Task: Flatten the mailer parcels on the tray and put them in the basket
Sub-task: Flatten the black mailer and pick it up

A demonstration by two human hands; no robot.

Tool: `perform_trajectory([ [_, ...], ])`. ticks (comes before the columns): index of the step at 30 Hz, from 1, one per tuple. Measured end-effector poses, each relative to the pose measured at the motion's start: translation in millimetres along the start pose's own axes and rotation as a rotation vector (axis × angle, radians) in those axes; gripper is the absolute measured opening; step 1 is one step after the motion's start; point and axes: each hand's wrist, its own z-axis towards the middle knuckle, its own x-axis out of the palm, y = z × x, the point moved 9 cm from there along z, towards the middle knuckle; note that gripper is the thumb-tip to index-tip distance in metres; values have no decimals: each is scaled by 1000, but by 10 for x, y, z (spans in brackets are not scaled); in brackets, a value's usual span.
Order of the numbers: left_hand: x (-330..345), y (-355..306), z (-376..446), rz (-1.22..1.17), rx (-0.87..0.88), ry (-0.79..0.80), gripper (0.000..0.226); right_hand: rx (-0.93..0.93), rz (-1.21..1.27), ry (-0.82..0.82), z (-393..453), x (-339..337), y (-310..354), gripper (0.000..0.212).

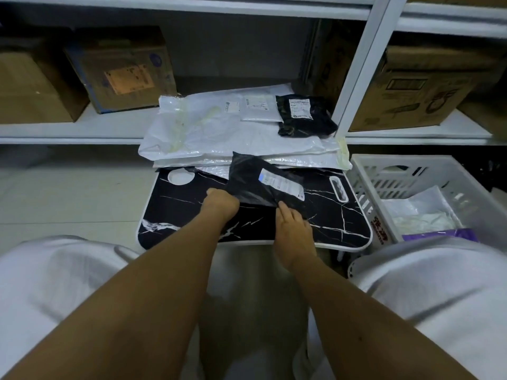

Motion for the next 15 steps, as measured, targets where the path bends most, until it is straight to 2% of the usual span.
perform_trajectory([
  [4, 25, 44, 22, 134, 29, 19, 66, -76, -18, 97, -61, 198, 85, 65],
  [9, 223, -3, -25, 370, 149, 126, 35, -78, -69, 226, 7, 354, 2, 53],
  [11, 290, 27, 2, 406, 160, 131, 37, -29, -101, 265, 32, 354, -81, 43],
  [13, 311, 91, 29, 464, 148, 66, 48, 39, -97, 164, 49, 241, -139, 33],
  [15, 318, 55, 18, 583, 221, -62, 57, 84, -63, -43, 62, 86, -150, 29],
])
